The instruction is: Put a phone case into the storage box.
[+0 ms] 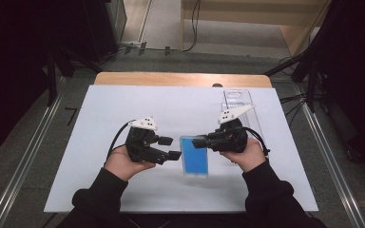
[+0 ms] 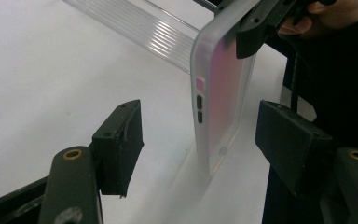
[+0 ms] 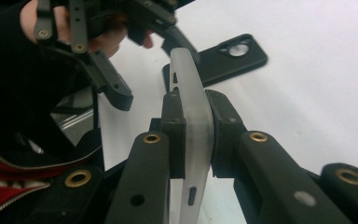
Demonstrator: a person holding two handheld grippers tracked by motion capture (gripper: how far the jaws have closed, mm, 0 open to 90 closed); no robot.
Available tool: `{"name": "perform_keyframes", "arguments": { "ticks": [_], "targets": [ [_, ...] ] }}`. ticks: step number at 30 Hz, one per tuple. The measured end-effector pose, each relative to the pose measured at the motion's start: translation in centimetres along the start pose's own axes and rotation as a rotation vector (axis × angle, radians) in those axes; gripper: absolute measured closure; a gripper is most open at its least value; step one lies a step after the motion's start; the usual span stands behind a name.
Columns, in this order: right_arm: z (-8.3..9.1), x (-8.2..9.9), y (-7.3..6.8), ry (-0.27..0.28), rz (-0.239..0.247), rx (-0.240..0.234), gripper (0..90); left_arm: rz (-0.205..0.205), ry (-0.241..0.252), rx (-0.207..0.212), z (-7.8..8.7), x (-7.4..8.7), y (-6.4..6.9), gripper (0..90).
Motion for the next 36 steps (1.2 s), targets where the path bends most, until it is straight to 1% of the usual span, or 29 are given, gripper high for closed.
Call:
{"name": "perform_keyframes", "arguments": {
  "ticks": [1,3,4,5,7,9,10,12,13,14,16,18,20,21,22,23,24,25,26,27,28,29,31,34,36],
  "targets": [
    [-0.1,0.0,-0.1,-0.007,0.01,-0.008,76.9,-0.027,-0.005,0.006,0.0,-0.1,0.0,32.1],
    [-0.2,0.0,-0.3,-0.016,0.034,-0.027,76.9,-0.043,-0.007,0.022,0.0,-0.2,0.0,33.1],
    [-0.3,0.0,-0.4,-0.021,0.042,-0.036,76.9,-0.05,-0.009,0.031,0.0,-0.3,0.0,33.1],
    [-0.3,0.0,-0.4,-0.026,0.053,-0.048,76.9,-0.05,-0.009,0.031,0.0,-0.3,0.0,33.3],
    [-0.5,0.1,-0.6,-0.033,0.068,-0.071,76.9,-0.066,-0.007,0.05,0.0,-0.4,0.0,34.7],
    [-0.5,0.1,-0.7,-0.038,0.077,-0.078,76.9,-0.069,-0.009,0.054,0.0,-0.5,0.0,35.4],
    [-0.7,0.1,-0.8,-0.045,0.085,-0.087,76.9,-0.07,-0.012,0.061,0.0,-0.5,0.1,37.2],
    [-0.9,0.1,-1.0,-0.05,0.094,-0.099,76.9,-0.073,-0.017,0.085,-0.1,-0.5,0.1,38.2],
    [-0.9,0.1,-1.0,-0.054,0.101,-0.101,76.9,-0.079,-0.02,0.089,-0.1,-0.5,0.2,40.1],
    [-1.0,0.1,-1.1,-0.056,0.104,-0.106,76.9,-0.074,-0.026,0.098,-0.2,-0.4,0.2,40.2],
    [-1.0,0.1,-1.1,-0.057,0.104,-0.116,76.9,-0.073,-0.039,0.108,-0.3,-0.3,0.2,44.7],
    [-1.1,0.1,-1.1,-0.058,0.105,-0.123,76.8,-0.078,-0.05,0.128,-0.4,-0.2,0.2,49.8],
    [-1.2,0.1,-1.1,-0.06,0.106,-0.132,76.8,-0.067,-0.064,0.144,-0.5,-0.2,0.4,54.3],
    [-1.2,0.1,-1.1,-0.061,0.104,-0.137,76.9,-0.067,-0.064,0.144,-0.5,-0.2,0.4,56.5],
    [-1.2,0.1,-1.1,-0.06,0.105,-0.142,76.9,-0.068,-0.077,0.16,-0.8,-0.1,0.4,57.7],
    [-1.2,0.1,-1.1,-0.06,0.105,-0.142,76.9,-0.068,-0.077,0.16,-0.8,-0.1,0.4,60.6],
    [-1.3,0.1,-1.1,-0.062,0.098,-0.155,76.8,-0.06,-0.085,0.174,-0.9,-0.1,0.5,64.0],
    [-1.4,0.1,-1.1,-0.063,0.097,-0.163,76.9,-0.06,-0.085,0.174,-0.9,-0.1,0.5,66.6],
    [-1.4,0.1,-1.1,-0.064,0.095,-0.167,76.8,-0.059,-0.077,0.191,-0.9,-0.1,0.5,70.4],
    [-1.5,0.1,-1.1,-0.067,0.094,-0.169,76.8,-0.068,-0.07,0.2,-0.8,-0.1,0.5,73.9],
    [-1.5,0.1,-1.1,-0.07,0.092,-0.171,76.8,-0.068,-0.07,0.2,-0.8,-0.1,0.5,77.6],
    [-1.6,0.1,-1.1,-0.068,0.085,-0.171,76.7,-0.077,-0.056,0.208,-0.8,-0.1,0.4,80.1],
    [-1.6,0.1,-1.0,-0.068,0.084,-0.177,76.6,-0.074,-0.058,0.219,-0.8,-0.1,0.4,80.5],
    [-1.6,0.2,-1.0,-0.072,0.069,-0.18,76.4,-0.067,-0.065,0.225,-0.8,-0.1,0.4,80.8],
    [-1.6,0.2,-0.9,-0.071,0.058,-0.187,74.4,-0.066,-0.064,0.235,-0.7,-0.1,0.4,80.8]
  ]
}}
Point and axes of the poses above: each handheld gripper's, and its own axes: z roughly backward along the jaws, x roughly out of its underside, y roughly to its right, the point moved 3 cm from there along -z, roughly forward along the jaws, and after that the axes turned 9 degrees about -z, right-handed, at the moved point
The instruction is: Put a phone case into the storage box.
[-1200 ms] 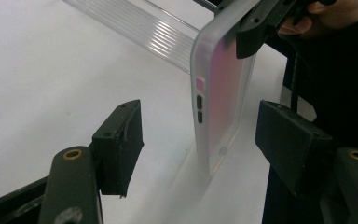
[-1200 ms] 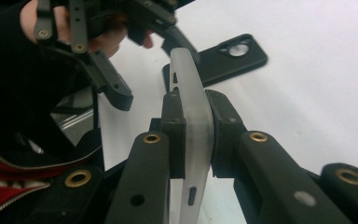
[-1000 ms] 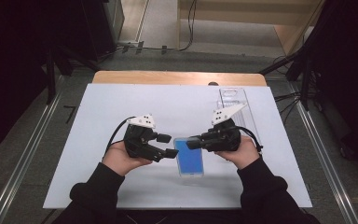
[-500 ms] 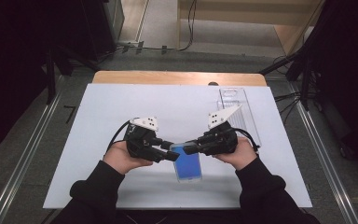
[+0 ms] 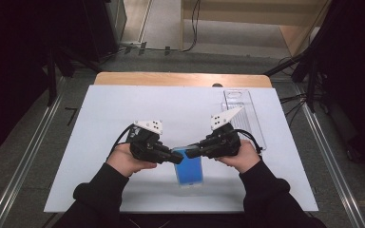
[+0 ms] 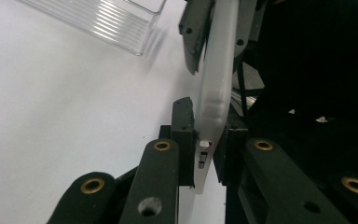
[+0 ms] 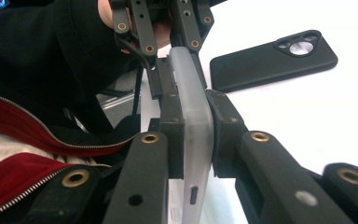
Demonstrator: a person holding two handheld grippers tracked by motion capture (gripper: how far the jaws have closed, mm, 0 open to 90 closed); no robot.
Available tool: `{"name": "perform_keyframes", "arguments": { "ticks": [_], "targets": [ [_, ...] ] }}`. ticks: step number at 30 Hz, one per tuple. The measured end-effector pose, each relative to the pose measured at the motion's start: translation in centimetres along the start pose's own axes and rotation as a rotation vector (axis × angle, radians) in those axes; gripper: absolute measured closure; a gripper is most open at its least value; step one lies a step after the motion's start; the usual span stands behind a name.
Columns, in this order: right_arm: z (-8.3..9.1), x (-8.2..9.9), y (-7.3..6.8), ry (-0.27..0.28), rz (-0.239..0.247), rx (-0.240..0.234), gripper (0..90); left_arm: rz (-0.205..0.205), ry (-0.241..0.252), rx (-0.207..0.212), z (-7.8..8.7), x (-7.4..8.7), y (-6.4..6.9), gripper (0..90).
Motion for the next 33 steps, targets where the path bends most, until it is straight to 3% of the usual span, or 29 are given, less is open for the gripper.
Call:
{"name": "perform_keyframes", "arguments": {
  "ticks": [2,5,10,15,21,22,23,24,26,31,33],
  "targets": [
    [0.1,-0.1,0.0,0.018,-0.024,-0.002,62.7,0.009,-0.01,0.001,0.1,0.1,-0.1,81.0],
    [0.3,-0.4,-0.4,0.077,-0.001,0.018,47.8,0.018,-0.007,-0.017,0.5,0.1,-0.2,81.1],
    [0.4,-0.6,-0.6,0.118,0.003,0.088,35.1,0.039,-0.011,-0.053,1.2,0.0,-0.3,81.0],
    [0.6,-0.6,-0.3,0.162,-0.019,0.135,24.7,0.099,-0.006,-0.111,2.1,-0.1,-0.8,81.0],
    [0.2,-0.4,-0.2,0.15,-0.031,0.113,19.3,0.099,-0.025,-0.144,2.5,-0.2,-0.6,80.9],
    [-0.1,-0.3,-0.2,0.162,-0.038,0.118,8.9,0.126,-0.012,-0.16,2.7,-0.3,-0.7,80.9],
    [-0.1,-0.3,-0.2,0.162,-0.038,0.118,8.9,0.126,-0.012,-0.16,2.7,-0.3,-0.7,80.9],
    [-0.2,-0.3,-0.1,0.163,-0.05,0.137,0.0,0.139,-0.011,-0.177,2.8,-0.3,-0.8,80.9],
    [-0.6,-0.2,0.0,0.174,-0.059,0.211,0.0,0.163,-0.013,-0.215,3.1,-0.3,-1.0,80.8],
    [-1.2,0.1,0.1,0.176,-0.11,0.259,0.0,0.252,0.023,-0.292,3.7,-0.5,-1.4,80.8],
    [-1.5,0.2,0.1,0.173,-0.114,0.263,0.0,0.268,0.039,-0.314,4.0,-0.6,-1.5,80.8]
  ]
}}
Point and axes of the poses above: each handheld gripper's, and its own axes: z roughly backward along the jaws, x roughly out of its underside, y roughly to its right, the point moved 3 cm from there along -z, roughly forward along the jaws, and after that the axes turned 9 degrees about -z, right-handed, at the moved point
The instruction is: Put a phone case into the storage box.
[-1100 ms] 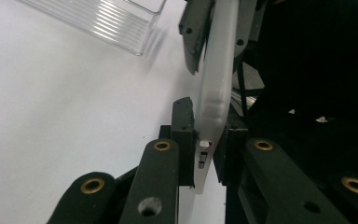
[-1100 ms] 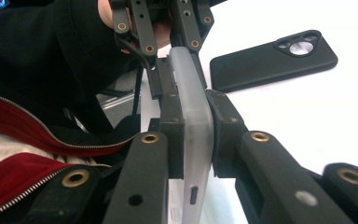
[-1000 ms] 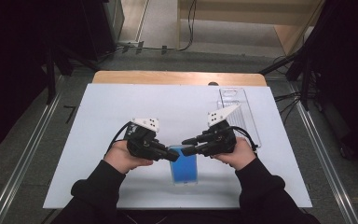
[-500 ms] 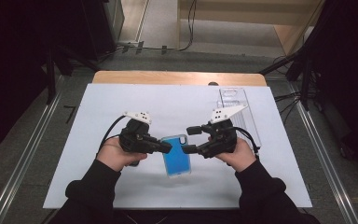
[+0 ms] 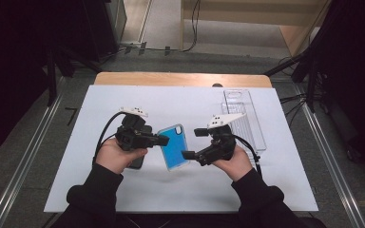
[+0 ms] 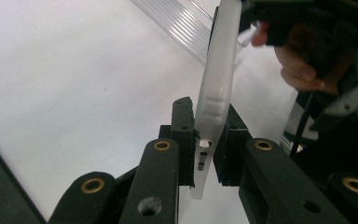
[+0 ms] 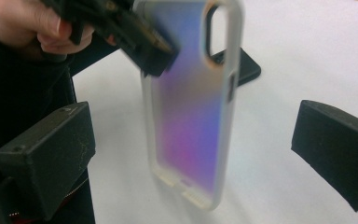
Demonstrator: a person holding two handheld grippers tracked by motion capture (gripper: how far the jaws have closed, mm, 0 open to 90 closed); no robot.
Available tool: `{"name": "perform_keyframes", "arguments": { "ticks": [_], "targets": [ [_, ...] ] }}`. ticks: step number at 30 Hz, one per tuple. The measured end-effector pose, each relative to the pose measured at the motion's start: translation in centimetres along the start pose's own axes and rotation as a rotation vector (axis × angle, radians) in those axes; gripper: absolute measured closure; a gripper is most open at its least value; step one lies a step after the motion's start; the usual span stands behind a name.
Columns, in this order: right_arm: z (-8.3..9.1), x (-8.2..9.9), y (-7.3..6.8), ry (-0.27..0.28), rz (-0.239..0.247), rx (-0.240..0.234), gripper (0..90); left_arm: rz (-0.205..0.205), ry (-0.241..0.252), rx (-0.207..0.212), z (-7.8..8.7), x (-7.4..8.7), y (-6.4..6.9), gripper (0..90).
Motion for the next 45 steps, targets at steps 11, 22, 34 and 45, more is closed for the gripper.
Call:
{"name": "perform_keyframes", "arguments": {
  "ticks": [11,22,34,45],
  "targets": [
    [-1.4,0.4,-0.5,0.053,-0.081,0.138,0.0,0.09,0.005,-0.108,0.1,-0.3,0.0,80.7],
    [-3.0,0.8,-1.3,0.082,-0.09,0.252,0.0,0.117,0.014,-0.131,-0.3,-0.5,0.7,80.7],
    [-4.3,0.9,-1.7,0.078,-0.088,0.285,0.0,0.121,0.005,-0.122,-1.1,-0.6,1.5,80.6],
    [-5.0,1.0,-1.5,0.077,-0.076,0.331,6.5,0.106,0.0,-0.114,-1.9,-0.8,2.5,80.5]
  ]
}}
Point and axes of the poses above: each handheld gripper's, and its own axes: z roughly backward along the jaws, x roughly out of its underside, y roughly to its right, the point moved 3 cm from there along -z, roughly forward along the jaws, and after that the axes turned 9 degrees about -z, right-handed, at the moved point
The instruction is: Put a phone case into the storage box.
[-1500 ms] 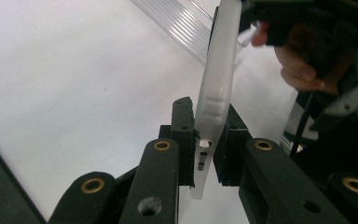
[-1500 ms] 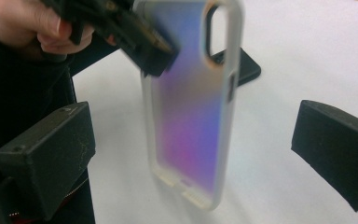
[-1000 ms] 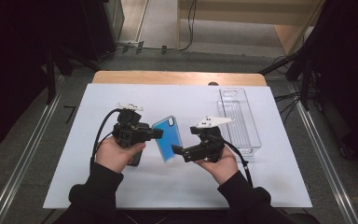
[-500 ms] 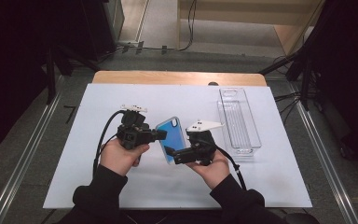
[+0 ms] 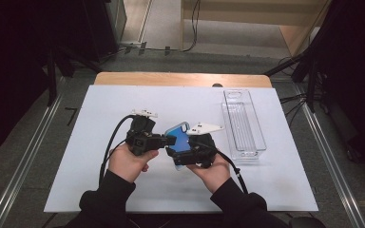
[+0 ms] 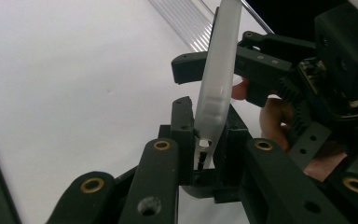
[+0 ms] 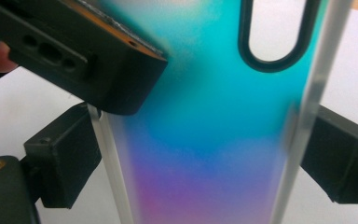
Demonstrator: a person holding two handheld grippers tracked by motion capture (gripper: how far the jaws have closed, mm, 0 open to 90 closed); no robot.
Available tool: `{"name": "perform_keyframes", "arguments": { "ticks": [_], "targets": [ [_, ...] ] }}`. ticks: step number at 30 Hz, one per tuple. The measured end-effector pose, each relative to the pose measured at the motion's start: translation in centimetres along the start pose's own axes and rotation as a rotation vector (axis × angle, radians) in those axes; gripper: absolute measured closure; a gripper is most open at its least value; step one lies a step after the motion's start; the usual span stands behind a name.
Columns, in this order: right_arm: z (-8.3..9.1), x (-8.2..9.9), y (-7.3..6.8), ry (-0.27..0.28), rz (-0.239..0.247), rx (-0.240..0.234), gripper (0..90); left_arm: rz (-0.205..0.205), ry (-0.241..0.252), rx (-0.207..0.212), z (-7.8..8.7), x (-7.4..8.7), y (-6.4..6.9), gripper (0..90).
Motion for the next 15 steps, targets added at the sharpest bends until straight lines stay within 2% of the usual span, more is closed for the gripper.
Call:
{"name": "perform_keyframes", "arguments": {
  "ticks": [1,2,6,9,15],
  "targets": [
    [0.0,0.0,0.0,-0.002,-0.002,-0.002,11.1,-0.003,0.0,-0.009,-0.1,0.0,0.0,80.5],
    [0.1,0.0,0.0,-0.004,-0.004,-0.024,14.8,-0.003,0.002,-0.009,-0.1,0.0,0.0,80.4],
    [0.1,0.1,-0.2,-0.008,0.002,-0.02,16.2,-0.002,-0.001,-0.002,0.0,0.0,-0.1,80.3],
    [0.1,0.0,-0.1,-0.009,-0.011,-0.036,16.8,-0.007,0.012,0.012,0.3,-0.1,-0.1,78.1],
    [0.1,0.0,0.1,-0.019,-0.011,-0.036,16.9,0.004,0.04,0.019,1.0,-0.2,-0.4,66.7]
  ]
}}
Point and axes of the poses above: each handheld gripper's, and its own axes: z roughly backward along the jaws, x roughly out of its underside, y roughly to its right, the point moved 3 cm from there along -z, roughly forward along the jaws, and after that the axes turned 9 degrees about -z, right-handed, at the moved point
